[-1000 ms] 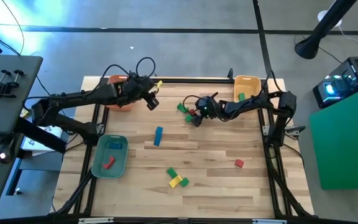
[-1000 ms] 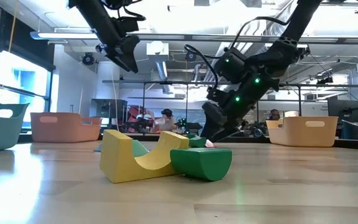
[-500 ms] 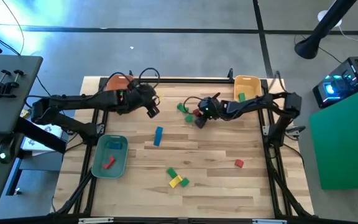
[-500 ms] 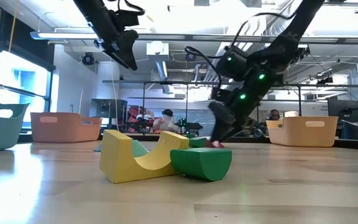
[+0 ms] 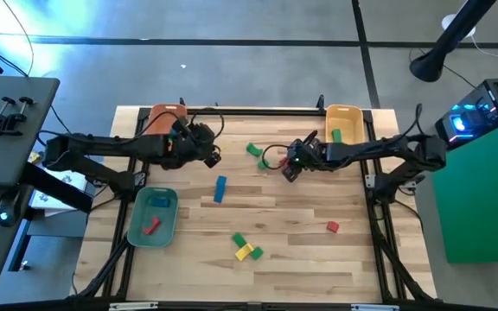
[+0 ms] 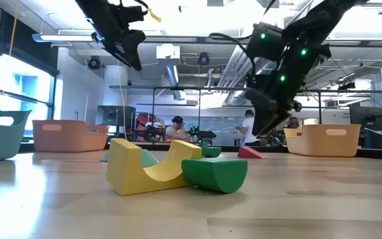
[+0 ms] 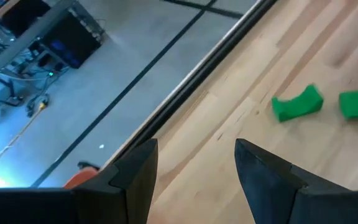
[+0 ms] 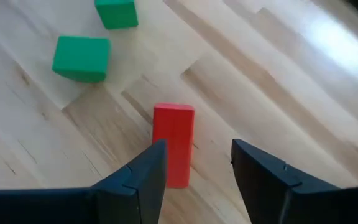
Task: Sort blocks by size
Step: Put the red triangular block into the yellow bin
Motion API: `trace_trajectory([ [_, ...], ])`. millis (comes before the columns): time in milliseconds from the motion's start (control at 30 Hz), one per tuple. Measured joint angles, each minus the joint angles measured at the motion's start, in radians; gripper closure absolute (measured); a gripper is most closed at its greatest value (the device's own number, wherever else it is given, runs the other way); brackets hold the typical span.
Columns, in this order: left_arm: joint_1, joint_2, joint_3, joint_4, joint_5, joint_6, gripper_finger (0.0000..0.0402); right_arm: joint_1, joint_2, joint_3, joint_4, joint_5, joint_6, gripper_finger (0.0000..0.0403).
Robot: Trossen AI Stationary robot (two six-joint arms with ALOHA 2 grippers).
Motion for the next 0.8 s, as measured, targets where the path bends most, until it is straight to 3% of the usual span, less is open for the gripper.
trace_trajectory([
  [267,-0.063,0.0,-0.113,-0.013,-0.063,-0.154,0.02,-0.06,0.134,0.0,0.101,-0.18,0.029,0.0138],
  [467,-0.112,-0.002,-0.14,-0.006,-0.136,-0.186,0.02,-0.062,0.23,0.005,0.177,-0.117,0.024,0.0114],
  [600,-0.123,-0.002,-0.14,0.013,-0.15,-0.186,0.02,-0.048,0.249,0.008,0.178,-0.104,-0.009,0.0148],
  [800,-0.124,-0.002,-0.139,0.02,-0.152,-0.197,0.02,-0.041,0.246,0.009,0.243,-0.102,-0.093,0.0276],
])
